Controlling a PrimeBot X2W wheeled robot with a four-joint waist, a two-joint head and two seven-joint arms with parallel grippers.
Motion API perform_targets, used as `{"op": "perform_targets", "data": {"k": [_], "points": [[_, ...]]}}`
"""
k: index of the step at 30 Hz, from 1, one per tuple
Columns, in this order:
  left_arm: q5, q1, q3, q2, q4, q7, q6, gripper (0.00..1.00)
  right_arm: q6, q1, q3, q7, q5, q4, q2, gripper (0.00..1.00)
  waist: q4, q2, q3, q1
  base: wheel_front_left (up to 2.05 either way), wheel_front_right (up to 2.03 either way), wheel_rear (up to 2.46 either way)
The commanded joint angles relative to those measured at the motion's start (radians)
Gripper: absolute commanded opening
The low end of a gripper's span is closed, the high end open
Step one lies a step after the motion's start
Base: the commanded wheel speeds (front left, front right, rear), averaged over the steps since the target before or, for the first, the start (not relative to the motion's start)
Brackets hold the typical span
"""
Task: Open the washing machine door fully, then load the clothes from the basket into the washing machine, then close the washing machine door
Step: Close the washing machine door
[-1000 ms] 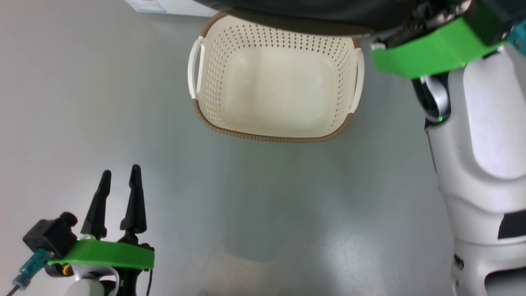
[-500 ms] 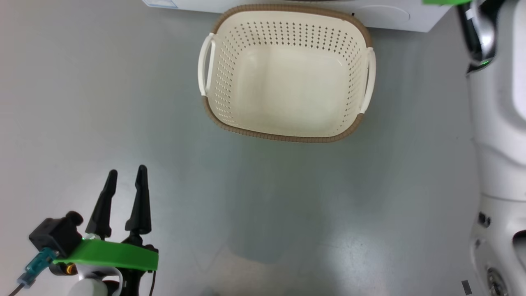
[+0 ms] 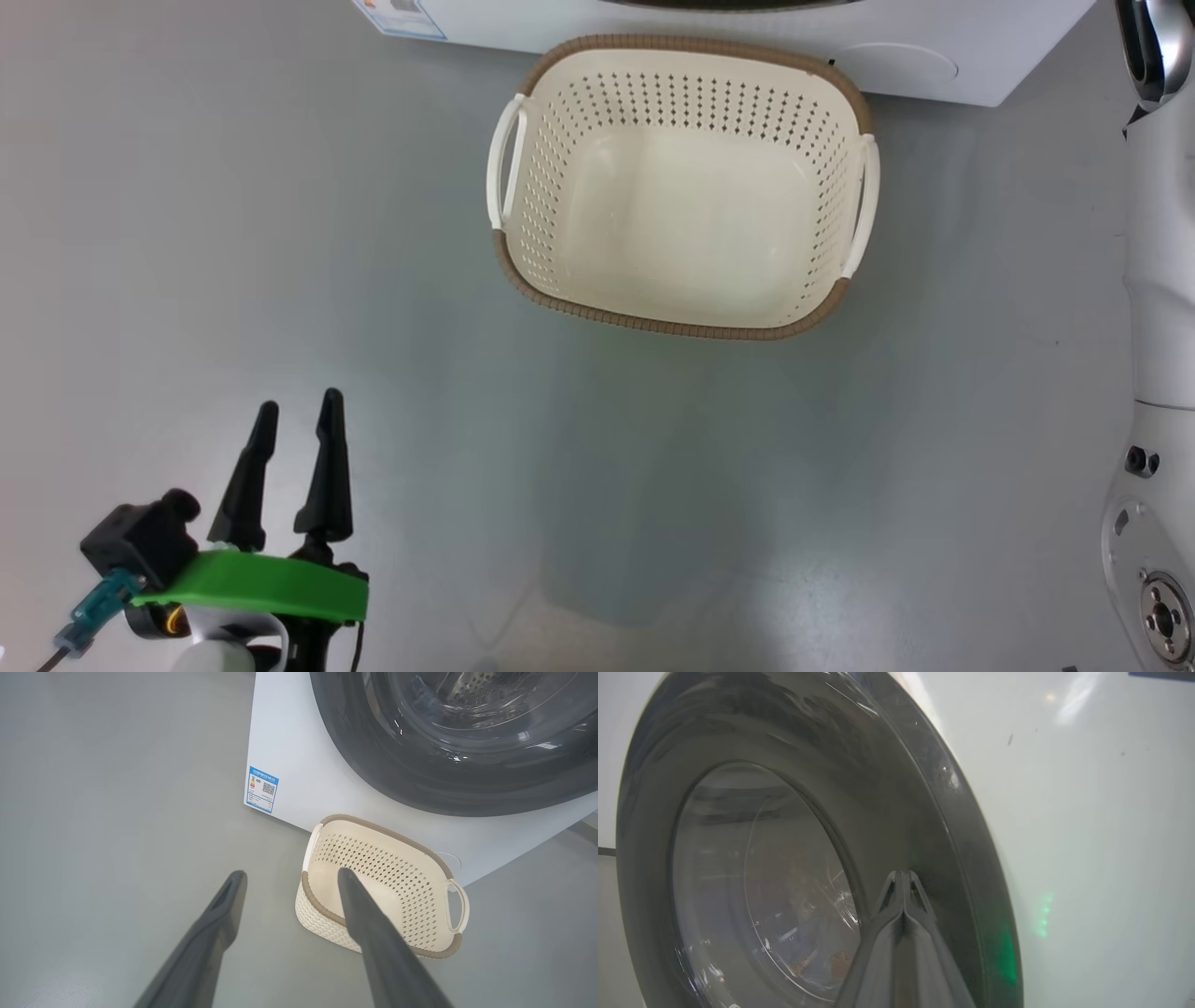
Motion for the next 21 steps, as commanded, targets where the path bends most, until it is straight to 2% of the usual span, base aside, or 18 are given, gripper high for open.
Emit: {"op": "perform_targets", "data": {"k": [1,6,7,8,9,10,11,12,21], "points": [[-0.005,0.020,0.042,0.024,-0.008,-0.006,-0.002,1.00,-0.012,-0.027,-0.024,0.014,-0.002,-0.023,-0.006,0.00,0.000,-0.0001,-0.015,0.0000,0.00,0.00,0.00],[-0.011,0.021,0.050,0.020,0.000,-0.006,-0.002,1.00,-0.012,0.035,-0.007,0.014,0.025,-0.054,-0.010,0.00,-0.008,-0.0001,-0.052,0.0000,0.00,0.00,0.00],[-0.026,0.021,0.044,0.018,0.000,-0.006,-0.002,1.00,-0.012,0.088,0.004,0.014,0.052,-0.081,-0.008,0.04,-0.014,-0.0001,-0.078,0.0000,0.00,0.00,0.00],[-0.035,0.023,0.047,0.016,-0.003,-0.006,-0.002,1.00,-0.012,0.119,0.011,0.014,0.068,-0.097,-0.007,0.31,-0.018,-0.0001,-0.092,0.0000,0.00,0.00,0.00],[-0.045,0.027,0.049,0.015,-0.001,-0.006,-0.002,1.00,-0.012,0.154,0.019,0.014,0.083,-0.116,-0.007,0.48,-0.024,-0.0001,-0.108,0.0000,0.00,0.00,0.00],[-0.047,0.030,0.045,0.017,-0.003,-0.006,-0.002,1.00,-0.012,0.190,0.027,0.014,0.095,-0.135,-0.008,0.80,-0.030,-0.0001,-0.124,0.0000,0.00,0.00,0.00],[-0.046,0.033,0.044,0.018,-0.004,-0.006,-0.002,1.00,-0.012,0.228,0.031,0.014,0.108,-0.155,-0.008,0.93,-0.037,-0.0001,-0.141,0.0000,0.00,0.00,0.00],[-0.044,0.038,0.045,0.019,-0.003,-0.006,-0.002,1.00,-0.012,0.268,0.034,0.014,0.121,-0.173,-0.007,0.99,-0.044,-0.0001,-0.159,0.0000,0.00,0.00,0.00],[0.038,0.094,0.092,0.007,0.026,-0.006,-0.002,1.00,-0.012,0.629,0.037,0.014,0.229,-0.322,-0.003,1.00,-0.110,-0.0001,-0.350,0.0000,0.00,0.00,0.00]]}}
